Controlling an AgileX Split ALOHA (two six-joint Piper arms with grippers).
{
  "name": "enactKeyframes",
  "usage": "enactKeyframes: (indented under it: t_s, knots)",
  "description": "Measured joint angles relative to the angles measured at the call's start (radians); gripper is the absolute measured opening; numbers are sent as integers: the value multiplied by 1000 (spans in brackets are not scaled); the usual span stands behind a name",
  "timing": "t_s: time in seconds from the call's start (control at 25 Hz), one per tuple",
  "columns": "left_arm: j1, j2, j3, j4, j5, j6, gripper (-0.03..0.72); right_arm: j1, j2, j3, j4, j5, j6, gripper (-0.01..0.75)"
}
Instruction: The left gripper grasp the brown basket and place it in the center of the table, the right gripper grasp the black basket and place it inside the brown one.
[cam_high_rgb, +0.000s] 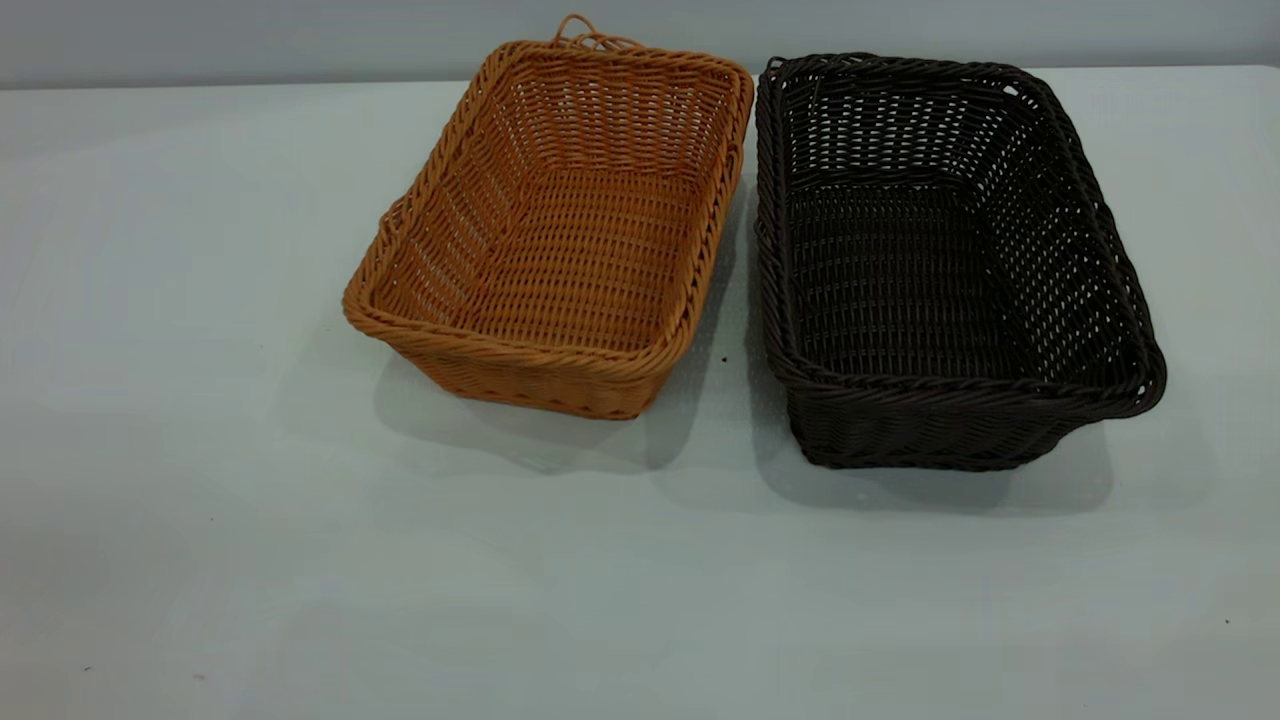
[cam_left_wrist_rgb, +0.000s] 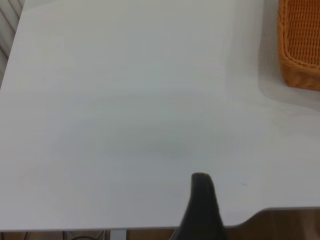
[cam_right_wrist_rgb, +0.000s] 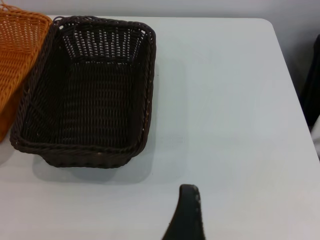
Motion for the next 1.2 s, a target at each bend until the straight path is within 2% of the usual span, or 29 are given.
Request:
enactKeyframes:
  t_s: [0.92,1.2]
  knots:
    - [0,0,0,0,0,0,518,0,0,0,10,0,0,573]
    - [0,34,-40,103,-51,-11,518,0,0,0,23,0,0,573]
